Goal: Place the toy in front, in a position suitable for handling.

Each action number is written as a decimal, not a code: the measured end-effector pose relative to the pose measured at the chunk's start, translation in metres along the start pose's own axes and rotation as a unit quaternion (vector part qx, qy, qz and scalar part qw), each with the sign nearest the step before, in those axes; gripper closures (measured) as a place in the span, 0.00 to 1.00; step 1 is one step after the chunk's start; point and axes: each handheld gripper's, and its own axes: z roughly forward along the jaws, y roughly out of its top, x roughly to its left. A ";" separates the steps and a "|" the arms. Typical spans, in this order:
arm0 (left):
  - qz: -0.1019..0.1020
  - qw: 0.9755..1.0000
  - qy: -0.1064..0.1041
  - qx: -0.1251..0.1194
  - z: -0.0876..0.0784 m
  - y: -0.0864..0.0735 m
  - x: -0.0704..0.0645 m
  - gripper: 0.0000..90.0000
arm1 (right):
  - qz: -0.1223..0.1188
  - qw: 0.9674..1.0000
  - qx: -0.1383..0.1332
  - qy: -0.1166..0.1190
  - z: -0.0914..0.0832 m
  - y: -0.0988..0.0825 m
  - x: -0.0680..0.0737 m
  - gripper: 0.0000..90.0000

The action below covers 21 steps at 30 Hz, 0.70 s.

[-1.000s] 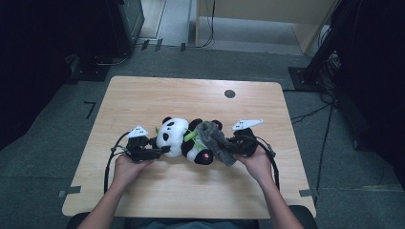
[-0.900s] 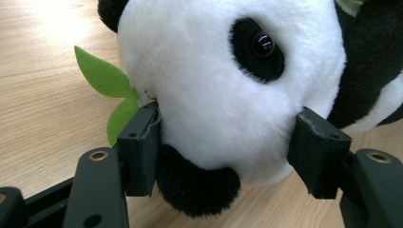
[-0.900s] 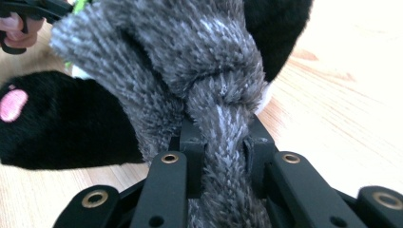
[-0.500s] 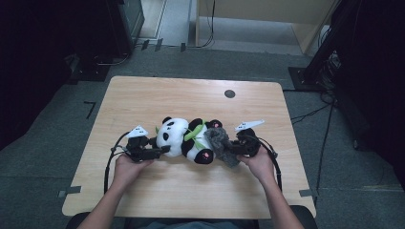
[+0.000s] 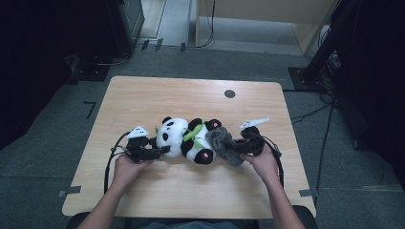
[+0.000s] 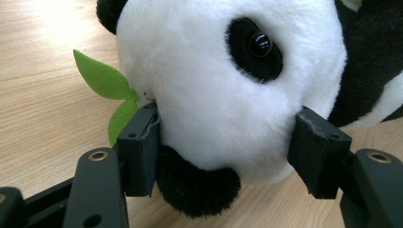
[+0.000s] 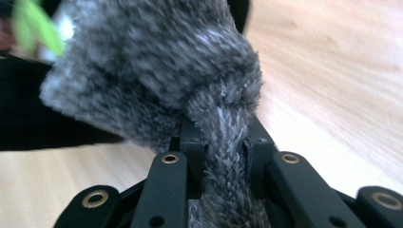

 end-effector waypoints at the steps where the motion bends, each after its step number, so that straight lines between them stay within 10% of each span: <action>1: 0.000 1.000 0.000 0.000 0.000 0.000 0.000 0.38 | -0.002 1.000 -0.010 0.008 -0.003 0.002 0.002 0.85; 21: -0.003 1.000 0.005 -0.006 0.000 -0.001 -0.003 0.38 | -0.025 0.997 -0.078 0.004 -0.021 0.061 0.054 0.85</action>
